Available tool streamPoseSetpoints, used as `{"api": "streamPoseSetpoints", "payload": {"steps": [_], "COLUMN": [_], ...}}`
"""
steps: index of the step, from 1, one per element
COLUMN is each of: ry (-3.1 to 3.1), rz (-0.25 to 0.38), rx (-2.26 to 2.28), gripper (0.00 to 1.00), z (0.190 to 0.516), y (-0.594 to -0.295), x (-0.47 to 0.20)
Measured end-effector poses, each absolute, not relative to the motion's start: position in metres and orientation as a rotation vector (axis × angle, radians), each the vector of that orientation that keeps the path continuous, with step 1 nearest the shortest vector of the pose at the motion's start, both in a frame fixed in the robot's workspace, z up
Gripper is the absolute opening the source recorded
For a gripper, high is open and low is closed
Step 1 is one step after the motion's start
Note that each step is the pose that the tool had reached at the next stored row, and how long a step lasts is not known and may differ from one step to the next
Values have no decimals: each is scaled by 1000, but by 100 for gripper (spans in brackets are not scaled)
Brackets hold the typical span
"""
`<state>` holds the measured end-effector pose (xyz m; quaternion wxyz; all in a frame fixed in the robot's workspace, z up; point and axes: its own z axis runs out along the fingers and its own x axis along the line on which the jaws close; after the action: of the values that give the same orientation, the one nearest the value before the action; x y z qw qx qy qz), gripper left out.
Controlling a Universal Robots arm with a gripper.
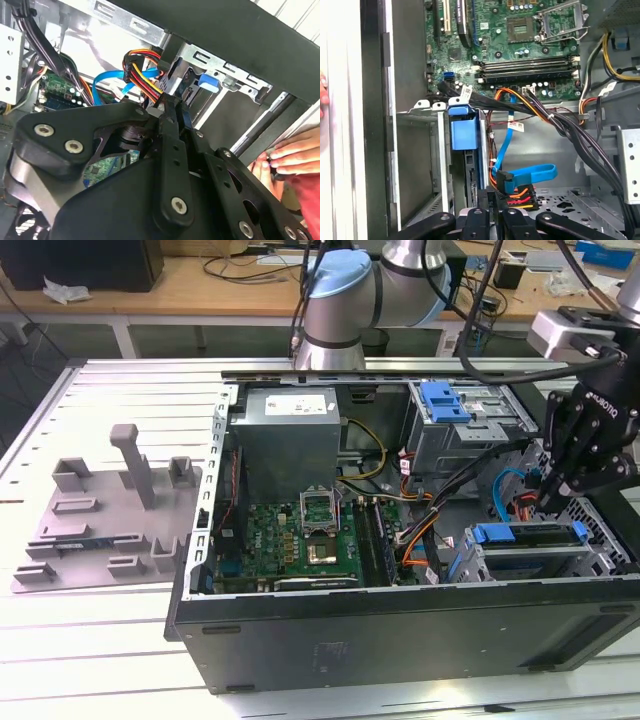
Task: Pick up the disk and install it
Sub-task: 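Insert the first disk wire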
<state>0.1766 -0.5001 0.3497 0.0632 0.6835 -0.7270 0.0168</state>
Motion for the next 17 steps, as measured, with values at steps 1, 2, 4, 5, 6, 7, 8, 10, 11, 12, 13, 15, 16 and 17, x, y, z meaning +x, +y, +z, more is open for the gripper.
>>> {"api": "streamPoseSetpoints", "payload": {"steps": [1, 2, 4, 5, 6, 7, 8, 10, 11, 12, 13, 15, 16, 17], "ry": [-2188, -2171, -2153, -2146, -2143, -2141, -2141, -2142, -2142, -2142, -2142, -2141, -2141, -2141], "rz": [52, 54, 57, 58, 59, 62, 62, 62, 62, 62, 62, 62, 62, 62], "rx": [2074, 2093, 2113, 2121, 2125, 2128, 2129, 2129, 2129, 2129, 2129, 2129, 2129, 2129], "gripper": [17, 17, 17, 17, 17, 17, 17, 17, 17, 17, 17, 17, 17, 17], "z": [350, 350, 350, 350, 350, 350, 350, 350, 350, 350, 350, 350, 350, 350], "y": [-500, -500, -500, -500, -500, -501, -501, -502, -502, -503, -505, -507, -507, -508], "x": [176, 176, 176, 176, 175, 175, 175, 175, 174, 174, 174, 174, 174, 174]}}
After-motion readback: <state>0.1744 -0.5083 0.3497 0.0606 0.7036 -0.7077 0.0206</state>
